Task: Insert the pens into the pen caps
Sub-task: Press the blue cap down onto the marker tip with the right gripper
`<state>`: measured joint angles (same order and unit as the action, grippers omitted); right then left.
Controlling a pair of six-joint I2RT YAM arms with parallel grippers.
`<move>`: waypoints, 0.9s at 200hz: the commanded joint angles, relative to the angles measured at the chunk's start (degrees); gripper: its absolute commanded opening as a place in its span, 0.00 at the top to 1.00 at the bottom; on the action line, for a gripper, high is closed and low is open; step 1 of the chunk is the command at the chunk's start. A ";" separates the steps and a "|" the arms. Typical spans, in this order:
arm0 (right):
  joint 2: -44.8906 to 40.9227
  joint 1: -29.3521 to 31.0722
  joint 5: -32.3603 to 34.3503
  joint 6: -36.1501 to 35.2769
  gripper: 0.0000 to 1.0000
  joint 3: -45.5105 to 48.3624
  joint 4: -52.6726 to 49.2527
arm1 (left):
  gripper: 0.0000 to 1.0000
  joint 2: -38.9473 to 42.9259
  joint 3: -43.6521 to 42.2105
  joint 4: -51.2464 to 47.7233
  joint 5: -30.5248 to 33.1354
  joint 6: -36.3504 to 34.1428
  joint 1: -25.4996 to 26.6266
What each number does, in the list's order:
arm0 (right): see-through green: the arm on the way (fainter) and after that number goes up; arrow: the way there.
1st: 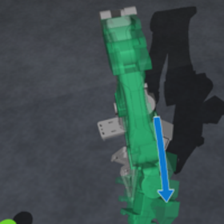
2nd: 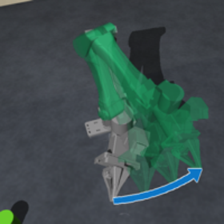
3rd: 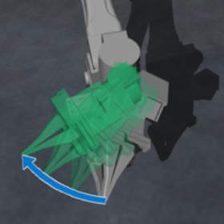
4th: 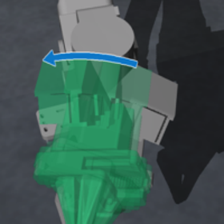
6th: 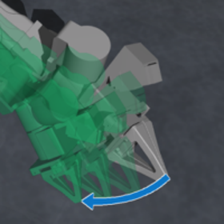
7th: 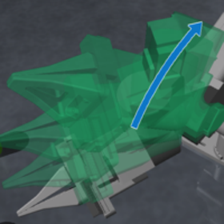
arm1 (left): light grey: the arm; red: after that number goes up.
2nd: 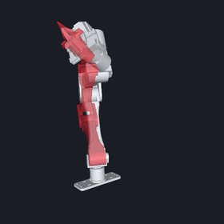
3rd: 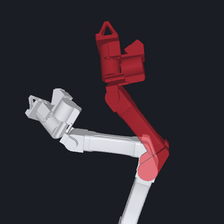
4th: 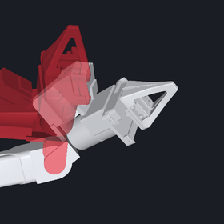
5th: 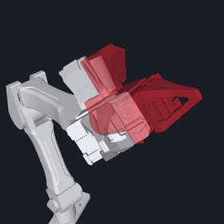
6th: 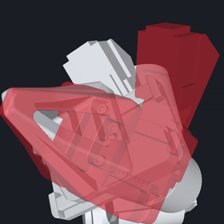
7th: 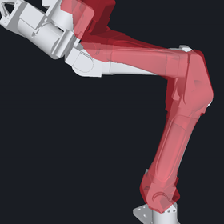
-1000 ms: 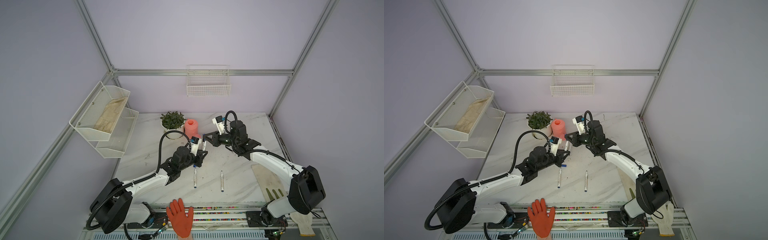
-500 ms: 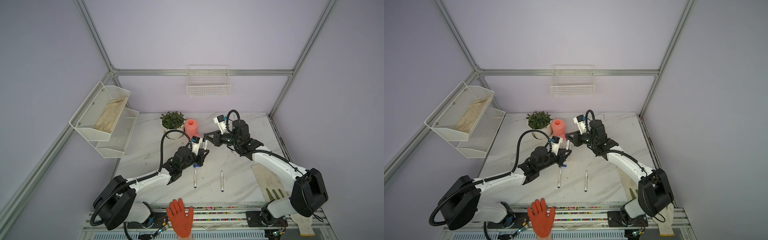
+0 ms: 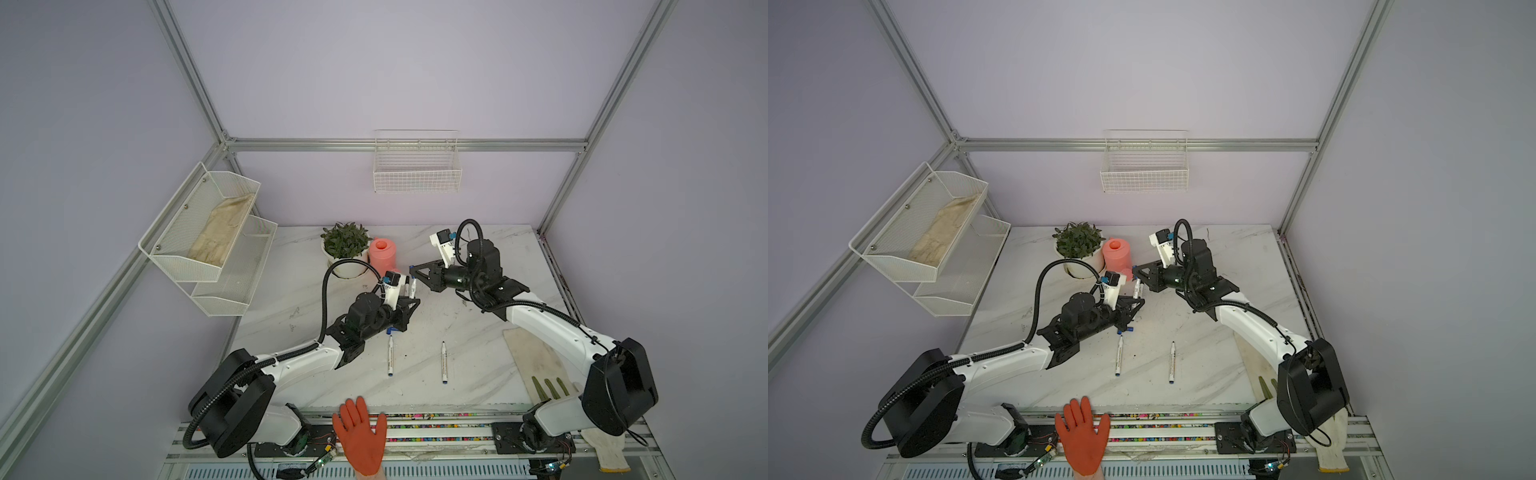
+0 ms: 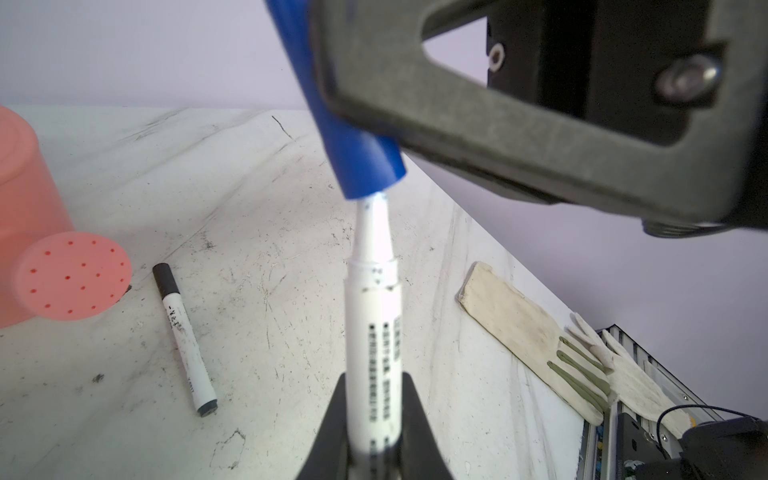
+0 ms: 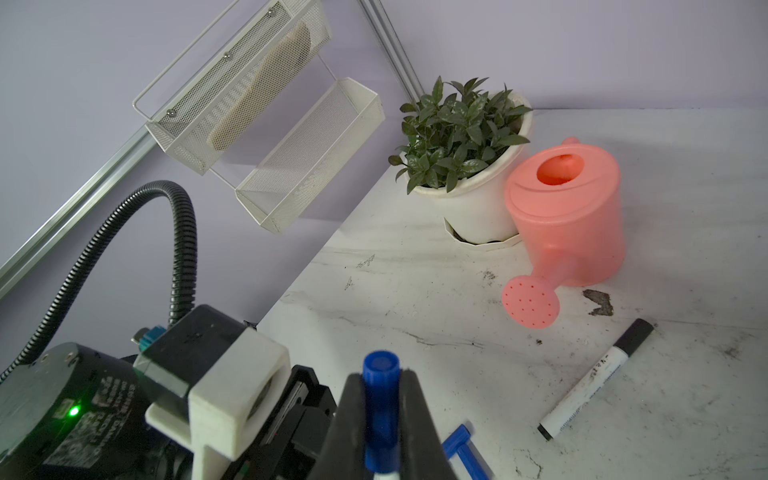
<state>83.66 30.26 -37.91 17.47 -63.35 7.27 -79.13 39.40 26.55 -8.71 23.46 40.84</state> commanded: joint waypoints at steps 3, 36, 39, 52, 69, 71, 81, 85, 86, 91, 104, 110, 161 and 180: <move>-0.47 -0.16 -0.11 -0.56 1.00 1.56 -3.40 | 1.00 2.95 1.01 6.50 2.38 1.06 -1.38; -0.72 -0.27 0.88 -1.07 1.00 1.48 -3.99 | 1.00 2.89 1.12 7.00 1.91 1.06 -1.42; -0.75 -0.29 1.11 -1.04 1.00 1.44 -4.09 | 1.00 2.85 1.12 7.20 1.72 1.06 -1.43; -0.75 -0.37 2.11 -1.50 1.00 1.37 -4.53 | 1.00 2.71 1.21 7.48 1.42 1.19 -1.38; -0.75 -0.68 2.22 -1.87 1.00 1.06 -4.78 | 1.00 2.67 1.30 7.62 1.34 1.43 -1.32; -0.75 -0.72 2.27 -1.91 1.00 1.04 -4.87 | 1.00 2.65 1.23 7.64 1.37 1.39 -1.36; -0.69 -0.82 2.40 -2.18 1.00 0.83 -5.14 | 1.00 2.70 1.29 7.45 1.51 1.41 -1.38; -0.69 -0.90 2.24 -2.26 1.00 0.71 -5.17 | 1.00 2.74 1.26 7.26 1.60 1.45 -1.38; -0.69 -0.90 2.19 -2.27 1.00 0.74 -5.21 | 1.00 2.75 1.28 7.23 1.64 1.43 -1.38; -0.77 -0.91 1.95 -2.28 1.00 0.75 -5.24 | 1.00 2.76 1.34 7.13 1.74 1.41 -1.39; -0.78 -0.90 0.96 -2.27 1.00 0.78 -5.37 | 1.00 2.67 1.19 7.19 2.27 1.48 -1.38; -0.78 -0.88 0.29 -2.61 1.00 0.78 -5.53 | 1.00 2.56 1.21 7.49 2.44 1.55 -1.33; -2.12 -0.86 -6.06 -2.85 1.00 2.12 -4.91 | 1.00 -0.15 2.45 14.35 3.61 4.89 -2.85; -2.87 -0.90 -7.33 -1.37 1.00 3.23 -3.83 | 1.00 -1.35 3.73 18.69 3.55 6.58 -4.24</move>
<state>82.91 29.34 -40.21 14.94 -62.83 6.90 -80.03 39.40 31.18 -9.85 26.02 40.23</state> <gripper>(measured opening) 0.125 0.128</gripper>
